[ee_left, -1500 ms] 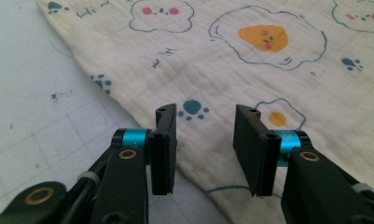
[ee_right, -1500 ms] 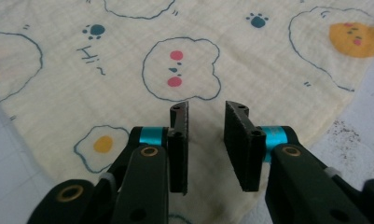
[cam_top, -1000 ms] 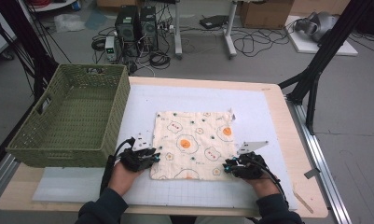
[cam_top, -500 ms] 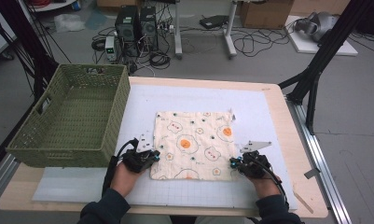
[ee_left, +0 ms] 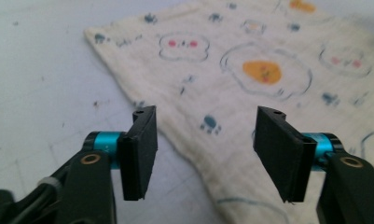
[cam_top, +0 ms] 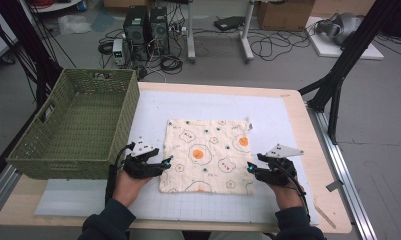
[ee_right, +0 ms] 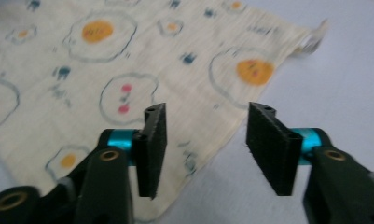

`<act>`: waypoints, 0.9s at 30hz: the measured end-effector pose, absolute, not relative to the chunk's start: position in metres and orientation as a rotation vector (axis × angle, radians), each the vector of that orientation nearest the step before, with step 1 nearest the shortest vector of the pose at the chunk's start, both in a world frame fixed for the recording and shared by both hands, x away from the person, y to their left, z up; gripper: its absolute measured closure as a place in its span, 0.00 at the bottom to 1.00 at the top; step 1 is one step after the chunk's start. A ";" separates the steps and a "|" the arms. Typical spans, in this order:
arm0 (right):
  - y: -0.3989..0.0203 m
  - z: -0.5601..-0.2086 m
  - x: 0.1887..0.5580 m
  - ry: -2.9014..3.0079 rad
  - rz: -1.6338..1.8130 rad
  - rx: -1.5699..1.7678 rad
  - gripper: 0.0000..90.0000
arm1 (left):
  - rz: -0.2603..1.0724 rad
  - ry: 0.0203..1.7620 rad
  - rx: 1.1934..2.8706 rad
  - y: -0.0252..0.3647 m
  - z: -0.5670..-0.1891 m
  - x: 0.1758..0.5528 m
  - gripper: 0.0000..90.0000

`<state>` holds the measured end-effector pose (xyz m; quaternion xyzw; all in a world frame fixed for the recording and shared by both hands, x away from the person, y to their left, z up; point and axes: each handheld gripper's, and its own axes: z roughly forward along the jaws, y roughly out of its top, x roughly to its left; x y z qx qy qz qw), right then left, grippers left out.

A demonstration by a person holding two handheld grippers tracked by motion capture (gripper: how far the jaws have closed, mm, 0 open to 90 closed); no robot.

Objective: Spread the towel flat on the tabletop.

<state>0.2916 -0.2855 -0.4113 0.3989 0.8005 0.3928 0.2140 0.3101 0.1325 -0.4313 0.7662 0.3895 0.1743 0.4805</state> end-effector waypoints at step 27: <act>-0.311 -0.398 0.300 2.078 1.187 1.094 0.13 | 0.452 0.839 1.681 0.134 -0.414 0.325 0.23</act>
